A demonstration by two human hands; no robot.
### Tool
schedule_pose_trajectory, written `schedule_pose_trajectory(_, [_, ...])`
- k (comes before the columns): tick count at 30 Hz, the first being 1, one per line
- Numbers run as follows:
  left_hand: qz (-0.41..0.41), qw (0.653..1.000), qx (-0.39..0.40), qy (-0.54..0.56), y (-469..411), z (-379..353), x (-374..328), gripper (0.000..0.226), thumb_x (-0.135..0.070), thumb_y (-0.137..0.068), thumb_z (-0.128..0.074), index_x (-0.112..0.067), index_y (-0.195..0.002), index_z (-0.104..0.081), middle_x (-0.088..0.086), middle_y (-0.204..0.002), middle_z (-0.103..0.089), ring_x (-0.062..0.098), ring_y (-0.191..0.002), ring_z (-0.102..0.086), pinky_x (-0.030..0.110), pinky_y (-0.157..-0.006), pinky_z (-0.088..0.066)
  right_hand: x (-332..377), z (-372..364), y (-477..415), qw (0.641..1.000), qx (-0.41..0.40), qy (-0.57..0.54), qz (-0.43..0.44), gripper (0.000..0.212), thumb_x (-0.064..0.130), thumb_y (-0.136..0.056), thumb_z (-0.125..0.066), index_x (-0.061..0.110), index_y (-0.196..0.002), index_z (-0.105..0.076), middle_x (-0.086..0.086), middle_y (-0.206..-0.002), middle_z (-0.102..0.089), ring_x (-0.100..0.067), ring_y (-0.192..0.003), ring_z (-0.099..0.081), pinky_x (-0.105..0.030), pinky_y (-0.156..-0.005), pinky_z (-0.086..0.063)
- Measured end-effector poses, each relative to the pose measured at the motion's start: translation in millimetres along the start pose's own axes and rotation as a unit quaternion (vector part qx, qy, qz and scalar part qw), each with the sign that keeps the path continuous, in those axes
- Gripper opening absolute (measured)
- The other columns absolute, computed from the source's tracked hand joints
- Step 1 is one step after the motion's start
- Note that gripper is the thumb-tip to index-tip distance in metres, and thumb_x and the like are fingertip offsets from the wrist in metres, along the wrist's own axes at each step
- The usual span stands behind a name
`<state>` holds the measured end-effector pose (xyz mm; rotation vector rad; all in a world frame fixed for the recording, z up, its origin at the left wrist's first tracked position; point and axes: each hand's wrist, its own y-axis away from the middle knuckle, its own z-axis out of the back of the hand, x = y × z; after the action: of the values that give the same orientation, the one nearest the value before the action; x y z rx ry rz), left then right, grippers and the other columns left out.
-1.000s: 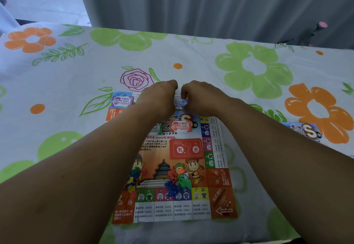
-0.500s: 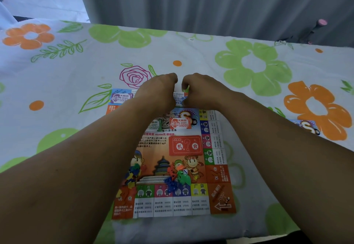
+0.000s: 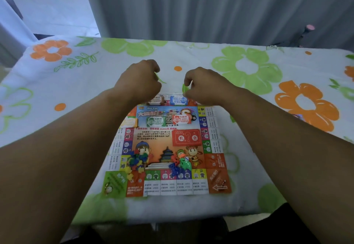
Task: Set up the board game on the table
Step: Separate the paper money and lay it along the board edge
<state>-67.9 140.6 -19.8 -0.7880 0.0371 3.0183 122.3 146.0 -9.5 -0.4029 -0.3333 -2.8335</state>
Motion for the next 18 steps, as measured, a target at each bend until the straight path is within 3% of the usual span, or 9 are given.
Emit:
schedule_pose_trajectory(6, [-0.004, 1.000, -0.028, 0.006, 40.1, 30.3, -9.5, 0.042, -0.019, -0.092, -0.062, -0.017, -0.134, -0.056, 0.001, -0.122, -0.069, 0.025, -0.111, -0.062, 0.036, -0.091, -0.048, 25.8, 5.3, 33.1, 1.000, -0.006, -0.007, 0.015, 0.025, 0.028, -0.090, -0.066, 0.018, -0.112, -0.062, -0.001, -0.132, -0.059, -0.026, -0.097, -0.062, -0.041, -0.086, -0.053])
schedule_pose_trajectory(9, [0.004, 0.999, -0.033, 0.009, 68.5, 38.0, -9.1, 0.043, -0.018, -0.091, -0.063, -0.015, -0.133, -0.056, 0.003, -0.122, -0.069, 0.026, -0.108, -0.063, 0.038, -0.090, -0.051, 44.3, 11.1, 49.4, 1.000, -0.008, -0.005, 0.025, 0.024, 0.026, -0.091, -0.065, 0.018, -0.113, -0.061, -0.003, -0.115, -0.062, -0.027, -0.097, -0.061, -0.041, -0.085, -0.052])
schedule_pose_trajectory(14, [0.019, 0.999, -0.029, 0.022, 109.8, 48.8, -5.1, 0.046, -0.016, -0.090, -0.067, -0.015, -0.134, -0.055, 0.002, -0.122, -0.069, 0.024, -0.104, -0.065, 0.037, -0.085, -0.053, 69.4, 14.3, 75.0, 0.999, -0.015, -0.003, 0.030, 0.023, 0.024, -0.087, -0.064, 0.014, -0.107, -0.062, -0.008, -0.106, -0.067, -0.031, -0.107, -0.063, -0.046, -0.087, -0.054])
schedule_pose_trajectory(18, [0.022, 0.999, -0.036, 0.029, 138.3, 63.5, -5.7, 0.045, -0.014, -0.092, -0.063, -0.016, -0.136, -0.053, 0.000, -0.123, -0.068, 0.022, -0.103, -0.064, 0.034, -0.079, -0.053, 83.3, 15.6, 101.1, 1.000, -0.005, 0.013, 0.024, 0.021, 0.021, -0.088, -0.064, 0.012, -0.107, -0.062, -0.010, -0.105, -0.067, -0.030, -0.092, -0.065, -0.044, -0.079, -0.056])
